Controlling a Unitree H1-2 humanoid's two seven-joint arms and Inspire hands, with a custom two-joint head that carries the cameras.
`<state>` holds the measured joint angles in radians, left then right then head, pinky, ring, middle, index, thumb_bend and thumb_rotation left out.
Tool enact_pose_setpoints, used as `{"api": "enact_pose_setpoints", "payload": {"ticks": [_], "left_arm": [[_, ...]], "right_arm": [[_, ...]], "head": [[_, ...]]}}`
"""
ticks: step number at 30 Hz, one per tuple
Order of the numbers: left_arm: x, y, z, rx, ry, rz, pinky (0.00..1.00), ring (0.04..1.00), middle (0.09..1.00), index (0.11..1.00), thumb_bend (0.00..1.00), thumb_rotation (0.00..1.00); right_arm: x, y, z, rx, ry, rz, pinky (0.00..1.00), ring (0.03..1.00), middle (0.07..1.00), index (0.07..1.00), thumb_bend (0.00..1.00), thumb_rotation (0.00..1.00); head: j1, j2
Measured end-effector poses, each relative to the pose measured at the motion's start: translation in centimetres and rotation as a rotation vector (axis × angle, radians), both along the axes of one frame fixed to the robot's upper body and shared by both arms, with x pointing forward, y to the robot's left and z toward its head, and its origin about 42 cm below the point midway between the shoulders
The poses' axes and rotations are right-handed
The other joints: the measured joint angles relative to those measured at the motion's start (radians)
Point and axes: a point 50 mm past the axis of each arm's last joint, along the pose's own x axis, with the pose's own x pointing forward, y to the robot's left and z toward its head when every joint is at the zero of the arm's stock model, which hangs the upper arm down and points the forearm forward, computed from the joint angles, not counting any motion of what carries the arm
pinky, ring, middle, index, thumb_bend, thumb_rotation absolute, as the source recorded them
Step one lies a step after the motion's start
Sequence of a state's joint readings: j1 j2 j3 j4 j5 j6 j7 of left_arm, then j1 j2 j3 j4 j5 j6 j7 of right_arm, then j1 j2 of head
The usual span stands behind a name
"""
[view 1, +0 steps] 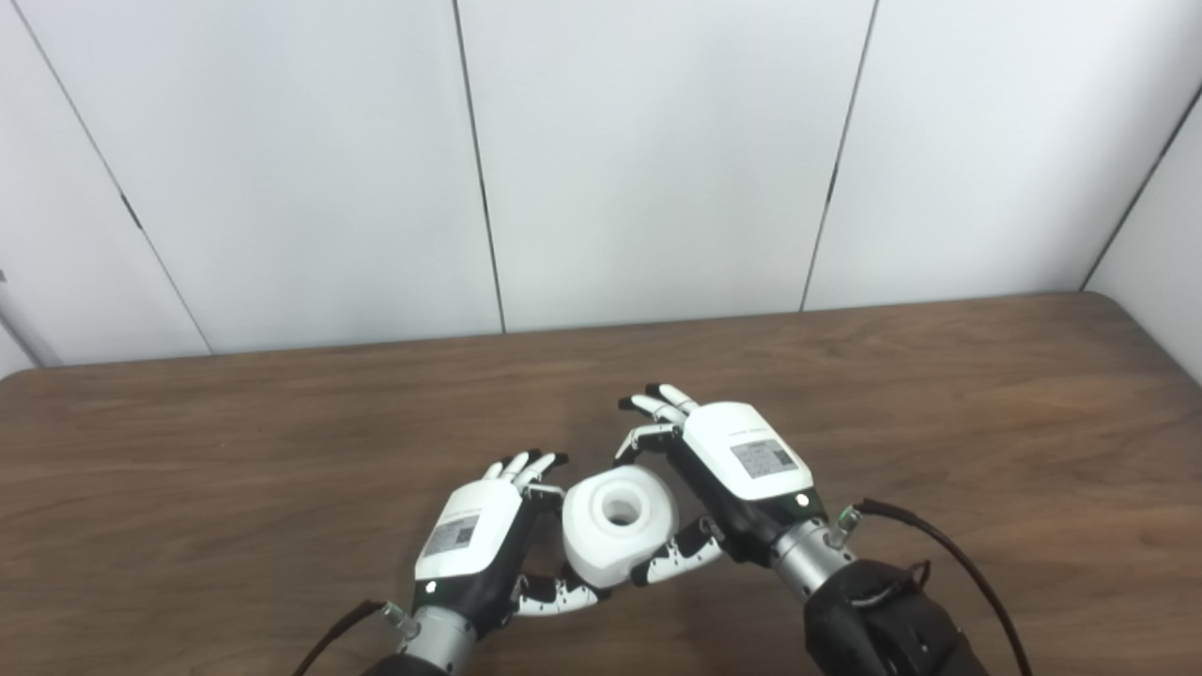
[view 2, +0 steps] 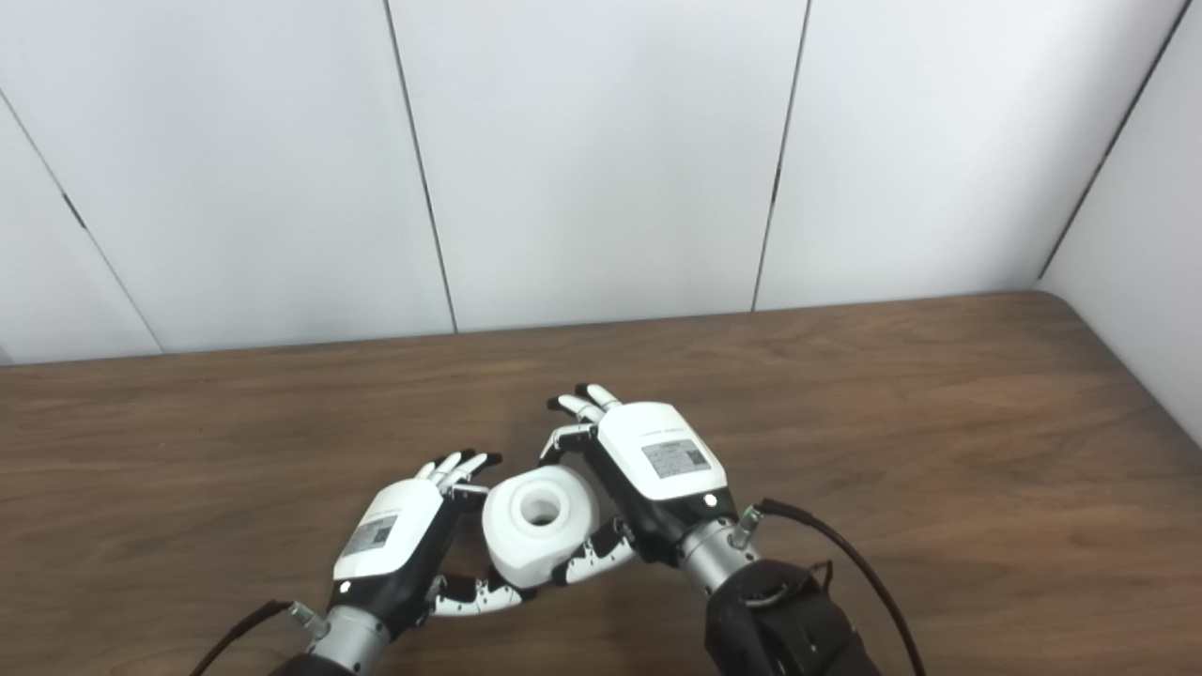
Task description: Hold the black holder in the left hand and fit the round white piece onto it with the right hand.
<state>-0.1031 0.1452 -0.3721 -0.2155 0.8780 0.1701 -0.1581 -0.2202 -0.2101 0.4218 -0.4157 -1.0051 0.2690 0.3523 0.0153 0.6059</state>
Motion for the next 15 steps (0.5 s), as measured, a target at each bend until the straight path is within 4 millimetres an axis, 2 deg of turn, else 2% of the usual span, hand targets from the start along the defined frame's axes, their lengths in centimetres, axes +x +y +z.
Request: {"api": "enact_pose_setpoints", "payload": {"ticks": [15], "left_arm": [[0.05, 0.04, 0.01, 0.013, -0.002, 0.009, 1.00, 0.983, 0.932, 0.482, 0.52, 0.05]], "right_arm": [[0.97, 0.81, 0.45, -0.044, 0.011, 0.029, 0.76, 0.948, 0.889, 0.482, 0.51, 0.14]], "head": [[0.003, 0.000]]}}
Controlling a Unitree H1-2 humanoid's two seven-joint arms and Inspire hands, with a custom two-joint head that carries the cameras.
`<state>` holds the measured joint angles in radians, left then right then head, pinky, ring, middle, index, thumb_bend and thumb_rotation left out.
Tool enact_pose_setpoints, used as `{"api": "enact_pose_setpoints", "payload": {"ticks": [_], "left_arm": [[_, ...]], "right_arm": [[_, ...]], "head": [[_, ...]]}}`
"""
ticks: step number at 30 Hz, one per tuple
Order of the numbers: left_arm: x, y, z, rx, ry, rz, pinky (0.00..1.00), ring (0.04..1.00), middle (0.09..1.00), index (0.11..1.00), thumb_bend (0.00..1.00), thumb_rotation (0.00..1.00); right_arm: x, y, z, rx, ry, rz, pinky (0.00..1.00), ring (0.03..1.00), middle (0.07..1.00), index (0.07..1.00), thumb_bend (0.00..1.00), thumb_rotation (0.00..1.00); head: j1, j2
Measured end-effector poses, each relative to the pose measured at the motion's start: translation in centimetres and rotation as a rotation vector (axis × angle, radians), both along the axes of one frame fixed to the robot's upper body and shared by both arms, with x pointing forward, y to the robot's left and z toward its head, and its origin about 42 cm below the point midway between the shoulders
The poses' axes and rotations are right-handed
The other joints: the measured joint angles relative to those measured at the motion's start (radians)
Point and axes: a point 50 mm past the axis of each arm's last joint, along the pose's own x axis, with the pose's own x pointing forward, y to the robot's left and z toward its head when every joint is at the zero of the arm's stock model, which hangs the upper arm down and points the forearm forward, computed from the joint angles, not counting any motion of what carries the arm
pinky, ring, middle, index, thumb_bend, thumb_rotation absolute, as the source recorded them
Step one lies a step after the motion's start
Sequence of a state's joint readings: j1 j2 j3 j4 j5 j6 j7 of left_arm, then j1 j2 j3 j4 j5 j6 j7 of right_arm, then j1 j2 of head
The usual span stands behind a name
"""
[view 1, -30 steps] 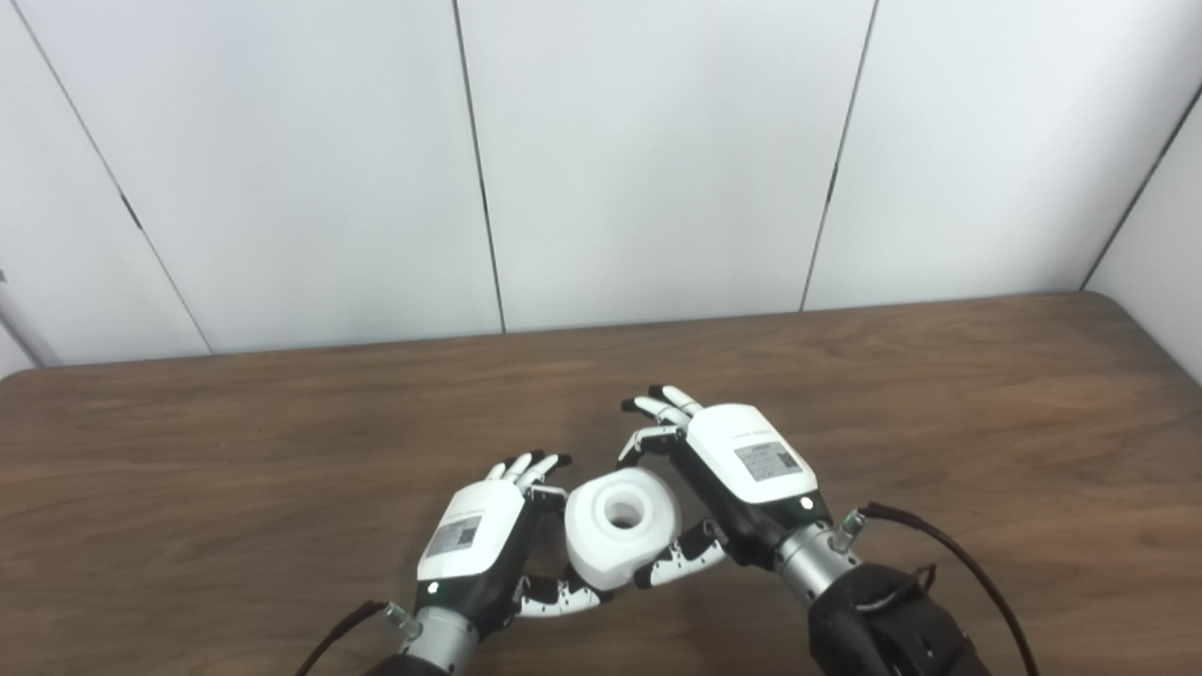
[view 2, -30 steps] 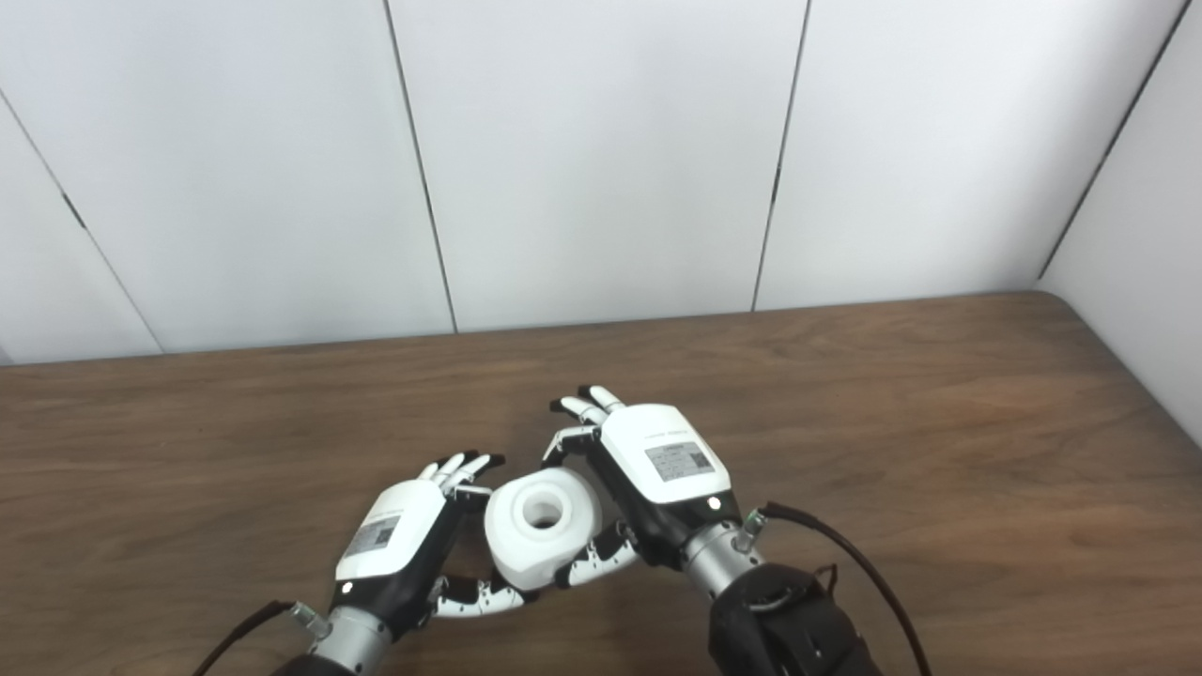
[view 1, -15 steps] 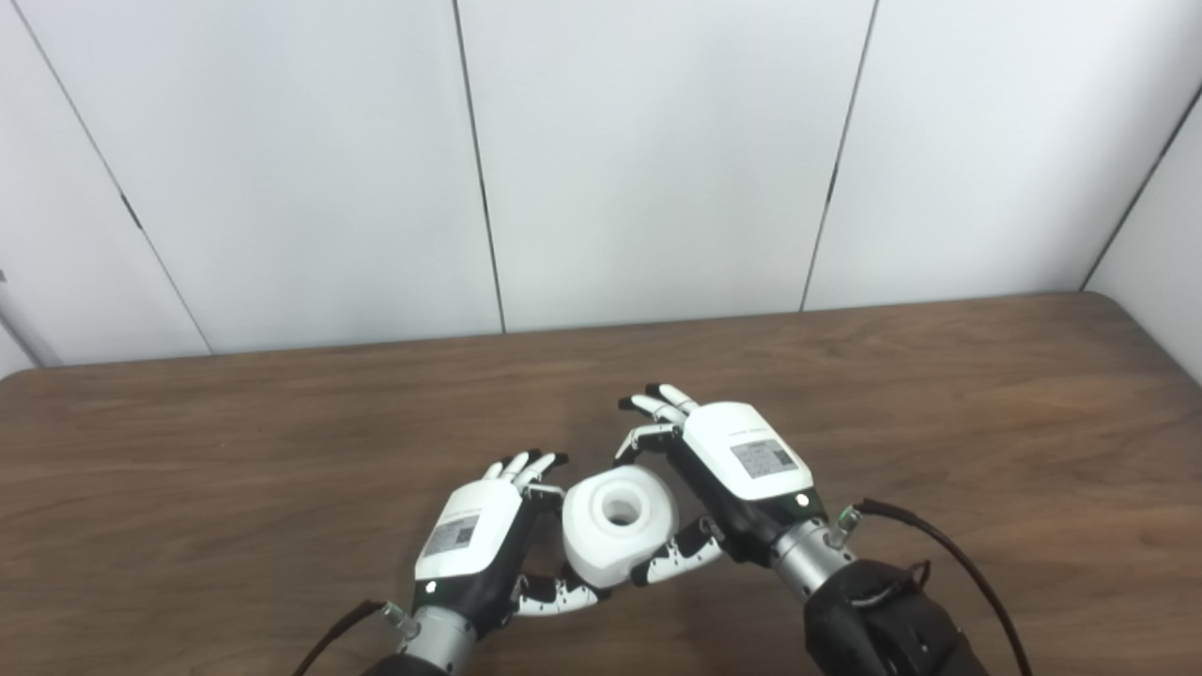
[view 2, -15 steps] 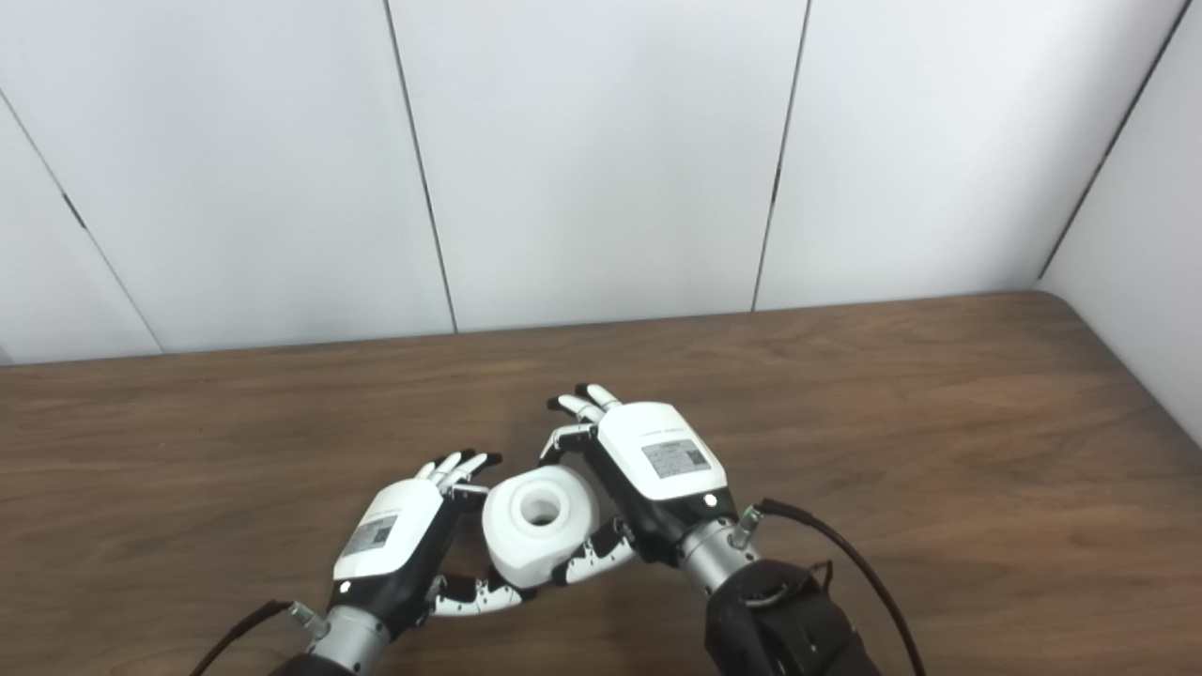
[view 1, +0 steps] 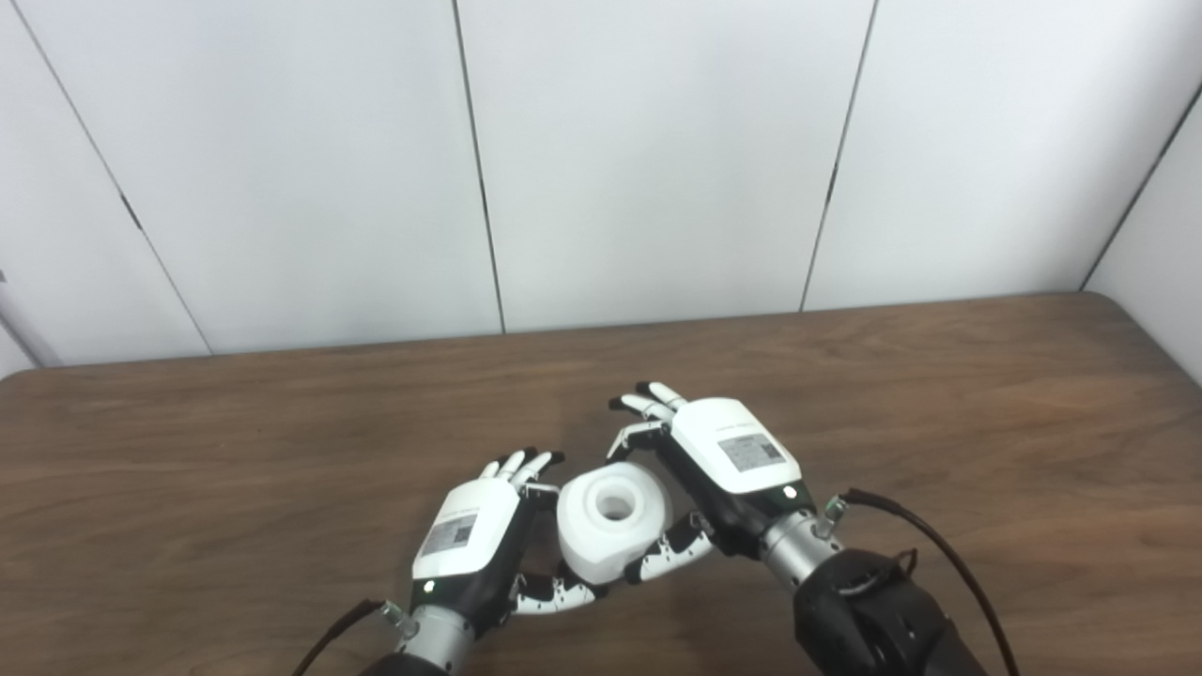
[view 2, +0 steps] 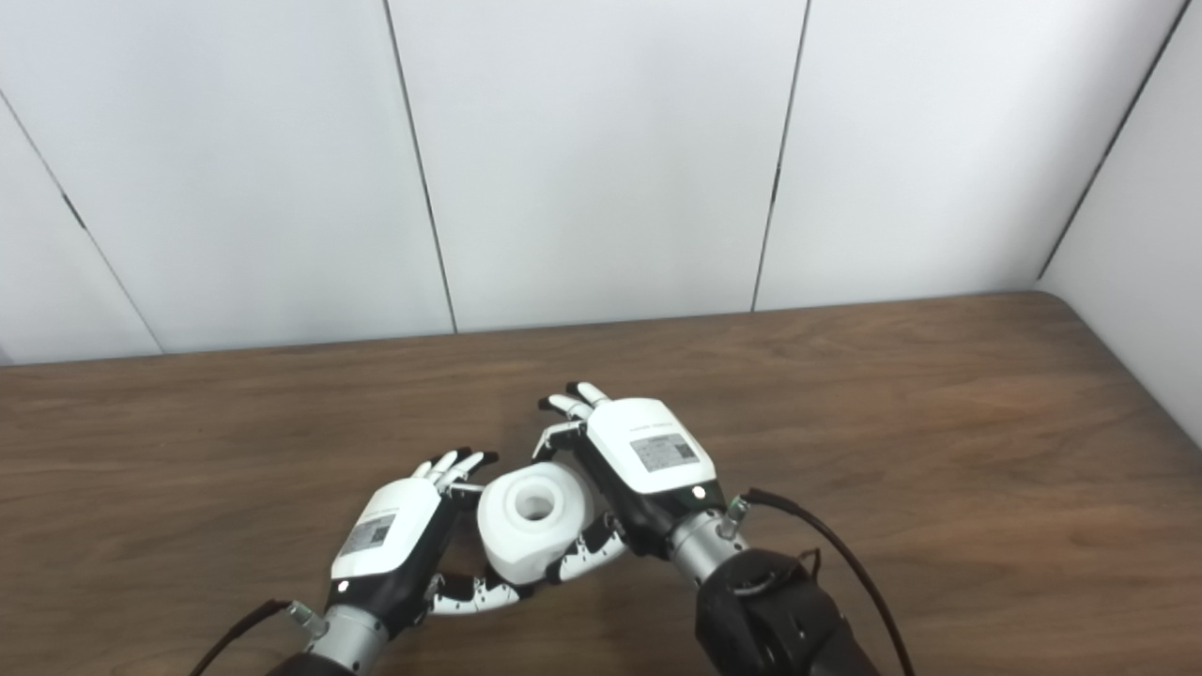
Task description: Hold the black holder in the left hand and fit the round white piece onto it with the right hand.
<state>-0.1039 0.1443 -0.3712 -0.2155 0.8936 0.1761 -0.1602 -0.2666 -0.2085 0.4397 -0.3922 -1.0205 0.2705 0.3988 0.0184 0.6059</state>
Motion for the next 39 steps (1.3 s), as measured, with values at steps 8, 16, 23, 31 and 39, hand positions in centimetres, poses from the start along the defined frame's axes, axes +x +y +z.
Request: {"api": "enact_pose_setpoints", "payload": {"ticks": [8, 16, 23, 31, 39], "left_arm": [[0.04, 0.04, -0.08, -0.001, 0.002, 0.005, 1.00, 0.981, 0.932, 0.482, 0.52, 0.05], [0.07, -0.10, -0.23, -0.005, 0.002, 0.007, 1.00, 0.979, 0.928, 0.482, 0.52, 0.05], [0.08, -0.14, -0.26, -0.006, 0.003, 0.008, 1.00, 0.984, 0.932, 0.482, 0.52, 0.05], [0.11, -0.21, -0.22, -0.006, 0.004, 0.006, 1.00, 0.981, 0.930, 0.482, 0.52, 0.05], [0.07, -0.36, -0.22, -0.008, 0.002, 0.001, 1.00, 0.979, 0.929, 0.482, 0.52, 0.05]], "right_arm": [[0.44, 0.44, 0.56, -0.061, 0.004, 0.014, 0.77, 0.949, 0.889, 0.485, 0.51, 0.14], [0.81, 0.93, 0.70, -0.118, 0.039, 0.033, 0.78, 0.949, 0.885, 0.486, 0.51, 0.14], [0.91, 0.95, 0.81, -0.130, 0.042, 0.032, 0.79, 0.950, 0.884, 0.486, 0.51, 0.14], [0.71, 0.78, 0.63, -0.106, 0.050, 0.021, 0.78, 0.946, 0.882, 0.485, 0.51, 0.14], [0.21, 0.36, 0.30, -0.076, 0.047, 0.007, 0.77, 0.945, 0.885, 0.484, 0.51, 0.14]], "head": [[0.003, 0.002], [0.006, -0.002], [0.008, 0.000], [0.008, 0.003], [0.005, 0.002]]}}
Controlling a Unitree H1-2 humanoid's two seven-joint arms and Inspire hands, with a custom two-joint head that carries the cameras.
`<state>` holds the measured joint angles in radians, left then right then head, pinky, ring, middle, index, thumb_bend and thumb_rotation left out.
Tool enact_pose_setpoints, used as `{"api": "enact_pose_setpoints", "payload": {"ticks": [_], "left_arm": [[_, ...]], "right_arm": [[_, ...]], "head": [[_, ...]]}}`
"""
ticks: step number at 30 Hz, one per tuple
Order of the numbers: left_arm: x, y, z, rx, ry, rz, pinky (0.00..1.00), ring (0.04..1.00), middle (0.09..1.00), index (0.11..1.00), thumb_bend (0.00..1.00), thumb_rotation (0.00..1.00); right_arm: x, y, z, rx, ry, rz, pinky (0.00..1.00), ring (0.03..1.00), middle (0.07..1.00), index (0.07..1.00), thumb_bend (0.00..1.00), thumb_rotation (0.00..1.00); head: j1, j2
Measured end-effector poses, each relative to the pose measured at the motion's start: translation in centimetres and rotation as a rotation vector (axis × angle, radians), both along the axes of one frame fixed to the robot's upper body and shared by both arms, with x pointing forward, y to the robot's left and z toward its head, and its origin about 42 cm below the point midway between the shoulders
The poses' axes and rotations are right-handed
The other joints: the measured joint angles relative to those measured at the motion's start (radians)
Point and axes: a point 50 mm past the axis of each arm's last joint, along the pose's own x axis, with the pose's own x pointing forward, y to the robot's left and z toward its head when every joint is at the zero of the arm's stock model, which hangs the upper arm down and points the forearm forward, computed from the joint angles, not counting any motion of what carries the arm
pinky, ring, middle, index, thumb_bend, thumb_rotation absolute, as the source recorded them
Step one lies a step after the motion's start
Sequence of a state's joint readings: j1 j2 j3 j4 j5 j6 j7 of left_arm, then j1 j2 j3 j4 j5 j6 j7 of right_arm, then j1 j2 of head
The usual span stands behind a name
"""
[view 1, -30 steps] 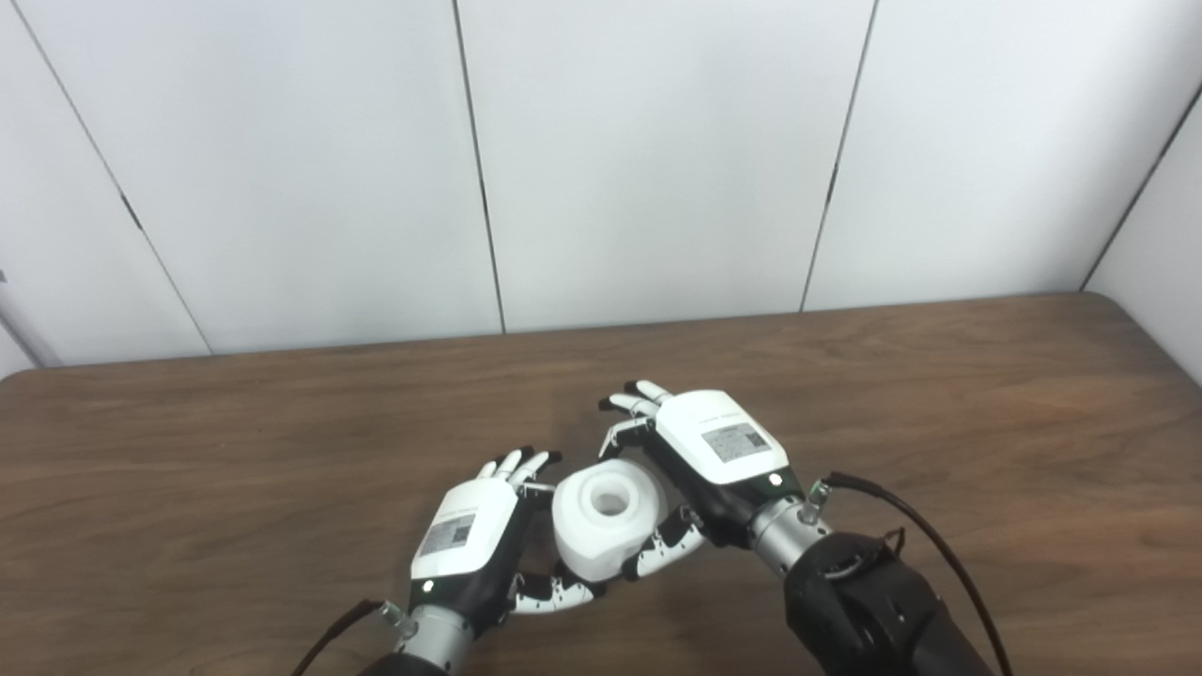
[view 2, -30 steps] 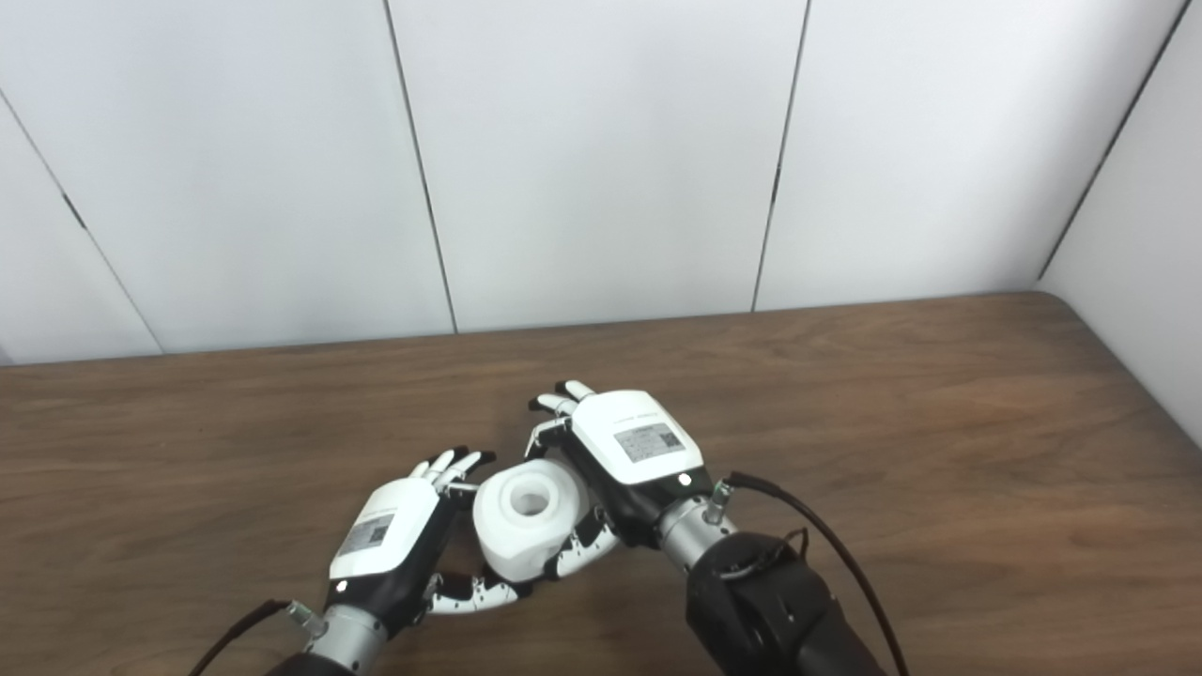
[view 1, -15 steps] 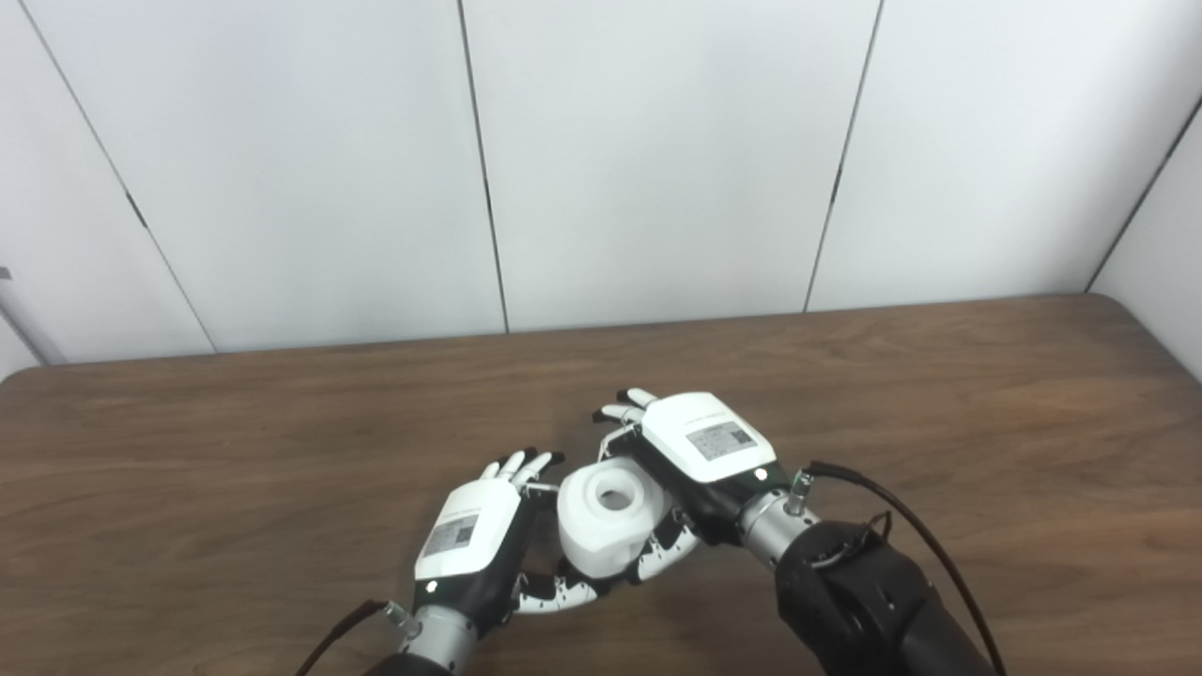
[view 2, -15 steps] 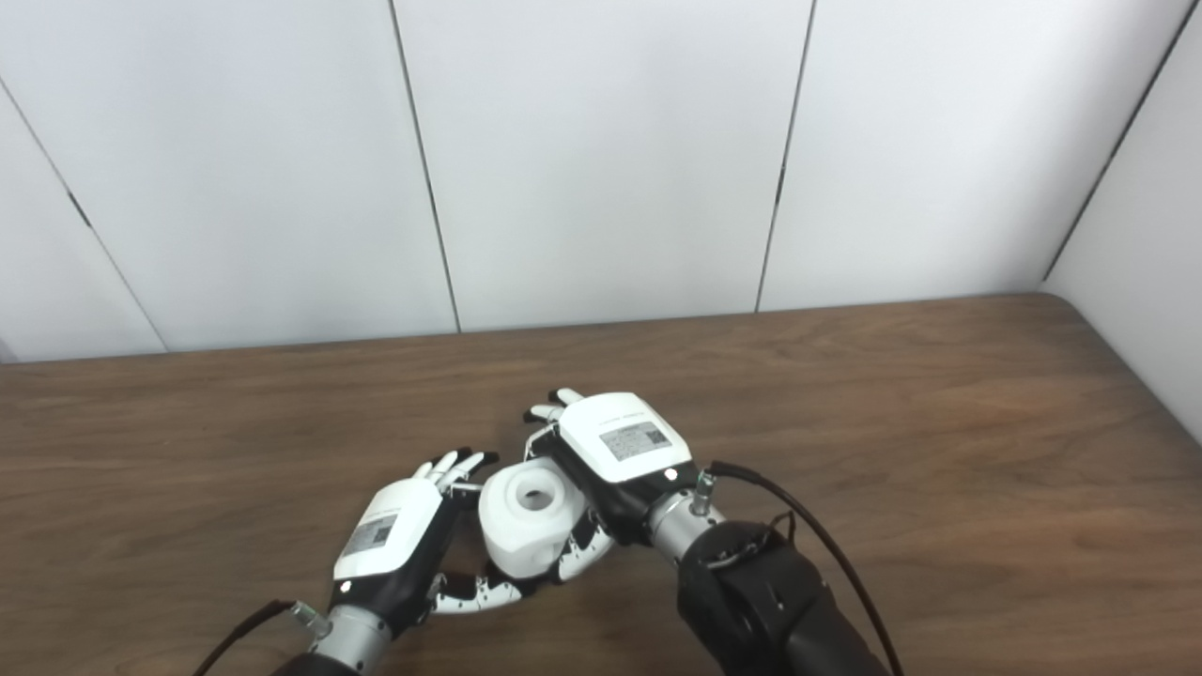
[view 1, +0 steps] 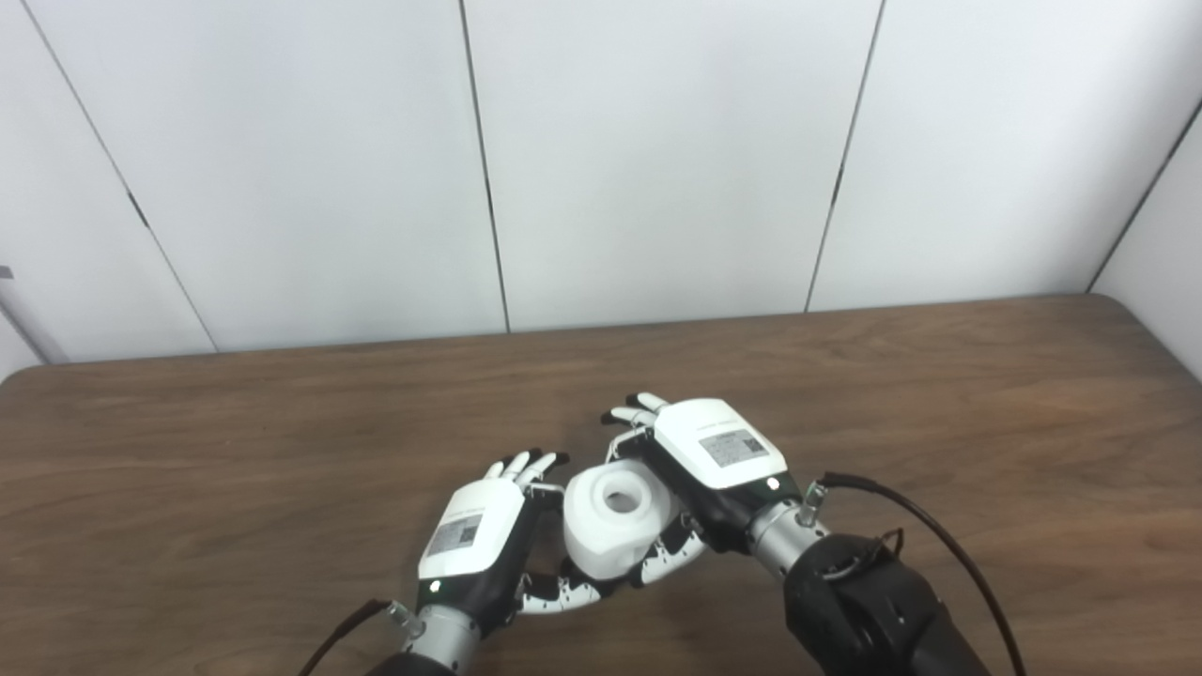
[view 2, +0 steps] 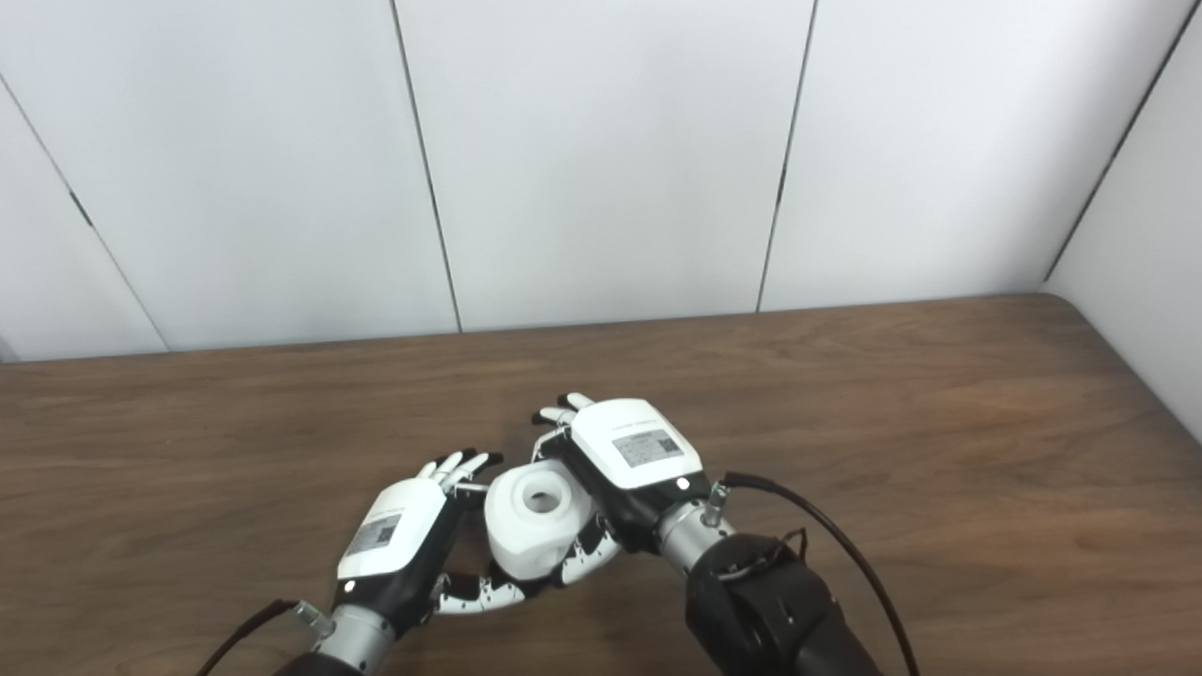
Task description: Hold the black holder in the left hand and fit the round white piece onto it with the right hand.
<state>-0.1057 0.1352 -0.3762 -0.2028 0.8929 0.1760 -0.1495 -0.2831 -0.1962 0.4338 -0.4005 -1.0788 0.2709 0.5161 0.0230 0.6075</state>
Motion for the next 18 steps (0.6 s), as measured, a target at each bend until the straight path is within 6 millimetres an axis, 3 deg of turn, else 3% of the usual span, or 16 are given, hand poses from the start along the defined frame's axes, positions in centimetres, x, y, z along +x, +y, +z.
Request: {"api": "enact_pose_setpoints", "payload": {"ticks": [18], "left_arm": [[0.01, 0.01, -0.02, -0.001, 0.000, -0.002, 1.00, 0.978, 0.927, 0.482, 0.52, 0.05]], "right_arm": [[-0.10, -0.12, -0.13, 0.011, -0.001, -0.005, 0.77, 0.946, 0.882, 0.484, 0.51, 0.14]], "head": [[-0.002, -0.009]]}}
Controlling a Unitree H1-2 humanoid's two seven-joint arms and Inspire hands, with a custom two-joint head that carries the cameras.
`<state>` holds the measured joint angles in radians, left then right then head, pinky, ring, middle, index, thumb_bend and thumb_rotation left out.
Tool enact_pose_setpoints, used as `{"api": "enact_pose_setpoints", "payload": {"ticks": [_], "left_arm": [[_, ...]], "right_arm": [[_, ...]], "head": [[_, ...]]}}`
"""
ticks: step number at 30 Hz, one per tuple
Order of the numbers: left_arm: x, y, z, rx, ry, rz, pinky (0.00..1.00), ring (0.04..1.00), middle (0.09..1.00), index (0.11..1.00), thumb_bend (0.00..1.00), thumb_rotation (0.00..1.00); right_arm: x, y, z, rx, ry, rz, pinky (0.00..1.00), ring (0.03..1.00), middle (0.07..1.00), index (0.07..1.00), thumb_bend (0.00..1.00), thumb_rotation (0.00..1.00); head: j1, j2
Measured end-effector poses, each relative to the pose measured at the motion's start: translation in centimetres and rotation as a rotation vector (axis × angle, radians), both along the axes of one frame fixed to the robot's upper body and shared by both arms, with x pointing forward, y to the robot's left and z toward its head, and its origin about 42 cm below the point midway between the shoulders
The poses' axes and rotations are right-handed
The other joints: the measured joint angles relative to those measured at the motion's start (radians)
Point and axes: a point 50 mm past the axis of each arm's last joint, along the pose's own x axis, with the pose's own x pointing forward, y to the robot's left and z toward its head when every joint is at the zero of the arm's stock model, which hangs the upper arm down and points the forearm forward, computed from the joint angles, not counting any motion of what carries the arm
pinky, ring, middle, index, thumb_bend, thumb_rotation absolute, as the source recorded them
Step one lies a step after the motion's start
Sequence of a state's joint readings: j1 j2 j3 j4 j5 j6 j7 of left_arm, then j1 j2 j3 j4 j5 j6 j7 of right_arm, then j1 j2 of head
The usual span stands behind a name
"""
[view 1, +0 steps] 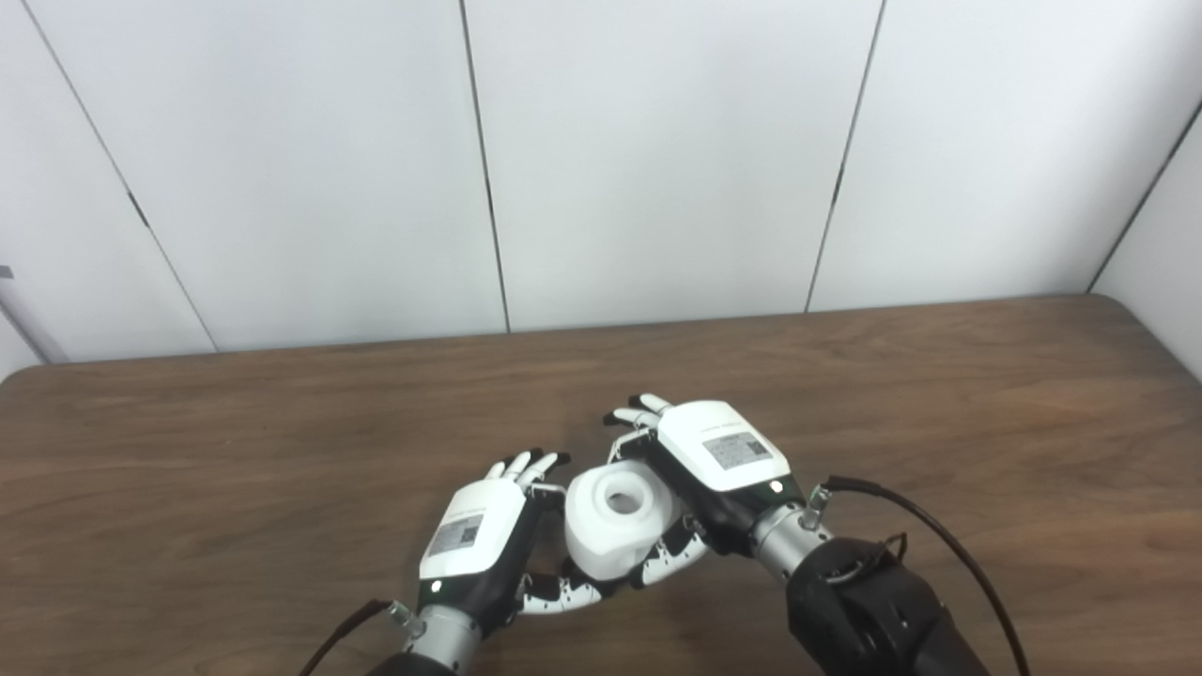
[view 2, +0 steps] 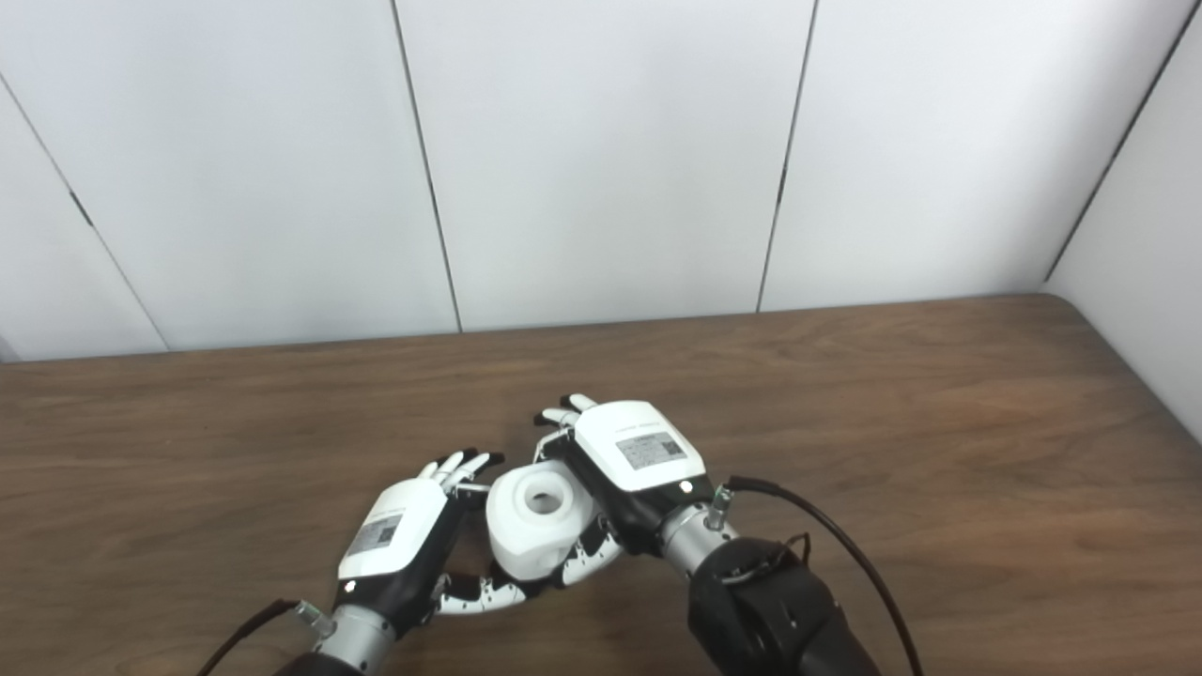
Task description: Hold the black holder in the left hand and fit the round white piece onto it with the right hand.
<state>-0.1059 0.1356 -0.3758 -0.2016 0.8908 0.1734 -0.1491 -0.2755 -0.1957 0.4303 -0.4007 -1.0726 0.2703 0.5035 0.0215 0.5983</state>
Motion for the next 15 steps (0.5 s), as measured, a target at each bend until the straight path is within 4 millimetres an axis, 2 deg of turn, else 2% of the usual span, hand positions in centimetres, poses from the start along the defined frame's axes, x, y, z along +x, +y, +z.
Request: {"api": "enact_pose_setpoints", "payload": {"ticks": [10, 11, 12, 15], "left_arm": [[0.01, -0.02, -0.02, 0.002, 0.001, -0.001, 1.00, 0.982, 0.932, 0.482, 0.52, 0.05], [0.01, -0.02, -0.02, 0.002, 0.001, -0.002, 1.00, 0.980, 0.931, 0.482, 0.52, 0.05], [0.02, -0.02, -0.02, 0.002, 0.001, -0.001, 1.00, 0.979, 0.929, 0.482, 0.52, 0.05], [0.02, 0.00, -0.04, 0.001, 0.002, -0.002, 1.00, 0.980, 0.931, 0.482, 0.52, 0.05]], "right_arm": [[0.06, -0.09, 0.03, 0.005, 0.008, 0.000, 0.79, 0.965, 0.908, 0.495, 0.51, 0.16], [0.07, -0.10, 0.04, 0.006, 0.010, -0.001, 0.79, 0.966, 0.911, 0.583, 0.65, 0.26], [0.08, -0.10, 0.05, 0.006, 0.012, 0.000, 0.78, 0.967, 0.914, 0.645, 0.74, 0.33], [0.04, -0.17, -0.11, 0.002, 0.027, 0.000, 0.78, 0.968, 0.919, 0.695, 0.82, 0.37]], "head": [[0.000, -0.002], [-0.002, -0.002], [-0.002, -0.002], [-0.002, -0.002]]}}
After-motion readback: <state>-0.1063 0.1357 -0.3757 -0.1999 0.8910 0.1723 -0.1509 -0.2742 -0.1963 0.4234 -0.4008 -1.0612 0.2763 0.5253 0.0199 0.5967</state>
